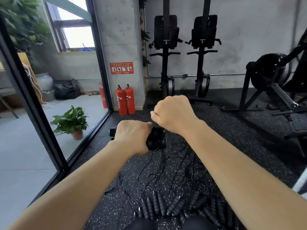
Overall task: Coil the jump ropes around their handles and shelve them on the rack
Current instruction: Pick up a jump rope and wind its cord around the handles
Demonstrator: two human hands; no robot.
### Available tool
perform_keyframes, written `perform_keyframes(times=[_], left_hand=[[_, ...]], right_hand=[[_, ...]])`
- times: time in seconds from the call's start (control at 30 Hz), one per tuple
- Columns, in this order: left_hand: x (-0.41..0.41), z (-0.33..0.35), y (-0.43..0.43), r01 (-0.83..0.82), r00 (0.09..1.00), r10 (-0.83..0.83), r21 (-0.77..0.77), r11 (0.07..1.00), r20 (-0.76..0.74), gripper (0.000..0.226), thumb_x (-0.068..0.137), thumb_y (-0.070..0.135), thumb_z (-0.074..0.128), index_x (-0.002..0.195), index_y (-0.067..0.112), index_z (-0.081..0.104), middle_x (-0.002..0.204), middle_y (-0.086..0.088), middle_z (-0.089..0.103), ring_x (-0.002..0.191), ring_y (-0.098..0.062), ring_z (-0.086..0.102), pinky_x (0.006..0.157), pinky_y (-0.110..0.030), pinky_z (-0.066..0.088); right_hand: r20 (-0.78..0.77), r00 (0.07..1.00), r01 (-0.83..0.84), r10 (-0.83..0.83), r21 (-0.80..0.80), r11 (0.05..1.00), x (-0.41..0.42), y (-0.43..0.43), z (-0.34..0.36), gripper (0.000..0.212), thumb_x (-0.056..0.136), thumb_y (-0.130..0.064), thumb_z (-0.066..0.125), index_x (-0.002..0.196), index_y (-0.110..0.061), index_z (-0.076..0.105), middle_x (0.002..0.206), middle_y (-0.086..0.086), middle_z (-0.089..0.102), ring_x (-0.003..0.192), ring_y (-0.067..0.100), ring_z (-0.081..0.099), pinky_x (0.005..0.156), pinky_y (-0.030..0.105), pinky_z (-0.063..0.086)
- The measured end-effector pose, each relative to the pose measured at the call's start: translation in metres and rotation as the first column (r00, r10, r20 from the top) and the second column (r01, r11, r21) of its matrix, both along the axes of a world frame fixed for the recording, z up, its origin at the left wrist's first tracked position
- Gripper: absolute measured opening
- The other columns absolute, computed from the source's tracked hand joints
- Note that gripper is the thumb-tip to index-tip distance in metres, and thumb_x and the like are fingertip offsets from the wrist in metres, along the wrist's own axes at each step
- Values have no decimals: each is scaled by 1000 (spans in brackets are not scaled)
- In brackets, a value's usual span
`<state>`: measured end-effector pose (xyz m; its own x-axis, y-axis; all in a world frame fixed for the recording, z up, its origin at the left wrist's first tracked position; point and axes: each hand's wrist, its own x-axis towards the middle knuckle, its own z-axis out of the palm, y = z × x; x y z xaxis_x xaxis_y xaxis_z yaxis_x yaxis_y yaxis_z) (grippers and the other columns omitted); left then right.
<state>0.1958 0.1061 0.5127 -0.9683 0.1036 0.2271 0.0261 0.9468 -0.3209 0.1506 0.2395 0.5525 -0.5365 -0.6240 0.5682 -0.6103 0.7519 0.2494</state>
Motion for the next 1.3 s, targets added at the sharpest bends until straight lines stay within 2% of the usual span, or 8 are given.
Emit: perform_keyframes(times=[0.2, 0.33, 0.57, 0.63, 0.77, 0.93, 1.03, 1.3], left_hand=[[8, 9, 2, 233, 964, -227, -33, 972, 141, 24, 83, 39, 58, 89, 29, 37, 69, 7, 41, 79, -23, 57, 68, -35, 50], [12, 13, -5, 259, 948, -280, 140, 956, 154, 30, 78, 37, 63, 82, 33, 34, 75, 9, 50, 81, -20, 58, 76, -39, 51], [6, -5, -10, 143, 973, -223, 605, 783, 59, 43, 55, 31, 78, 82, 36, 45, 73, 9, 62, 73, -16, 62, 67, -32, 50], [0, -9, -12, 80, 991, -134, 753, 653, 11, 45, 45, 35, 76, 83, 31, 52, 74, 7, 65, 73, -20, 65, 70, -39, 55], [-11, -16, -14, -44, 998, 58, 859, 511, 16, 50, 37, 40, 72, 83, 28, 56, 72, 7, 66, 70, -21, 66, 73, -44, 58], [-18, -23, -18, -170, 971, 237, 820, 546, 44, 41, 54, 34, 79, 87, 28, 54, 77, 8, 64, 74, -16, 64, 70, -33, 55], [-19, -24, -18, -206, 958, 286, 773, 600, 33, 38, 63, 37, 77, 92, 28, 54, 81, 8, 64, 79, -17, 64, 71, -31, 52], [-19, -28, -15, -250, 945, 326, 722, 645, 36, 36, 68, 39, 74, 93, 26, 53, 80, 8, 62, 77, -17, 62, 63, -28, 43]], right_hand=[[266, 957, -78, 115, -144, 986, -18, -4, -15, 67, 95, -61, 38, 44, -16, 36, 49, -5, 38, 52, 18, 41, 52, 29, 27], [642, 651, 46, 405, -566, 823, -28, 2, -37, 68, 91, -52, 56, 42, -15, 27, 39, -8, 27, 40, 14, 26, 51, 29, 24], [618, 253, 351, 745, -776, 524, -29, 5, -70, 41, 82, -39, 66, 74, 1, 59, 70, 12, 48, 54, 20, 44, 57, 24, 37], [636, 302, 393, 710, -762, 516, -25, 4, -77, 30, 94, -15, 56, 70, 4, 56, 60, 8, 49, 39, 6, 42, 41, 15, 33], [652, 420, 381, 631, -758, 530, -18, -1, -92, 45, 101, -24, 44, 58, -13, 52, 46, 1, 45, 35, 6, 31, 37, 18, 24], [616, 520, 266, 592, -776, 572, -7, -10, -93, 31, 92, -13, 51, 62, -17, 56, 59, 6, 51, 53, 16, 39, 53, 31, 29], [593, 495, 247, 635, -797, 552, 0, -12, -90, 31, 90, -27, 60, 61, -16, 59, 59, 5, 48, 52, 14, 36, 51, 29, 28], [620, 681, 196, 390, -667, 718, 5, -14, -87, 46, 95, -40, 55, 53, -21, 48, 46, -9, 42, 44, 10, 37, 47, 29, 27]])
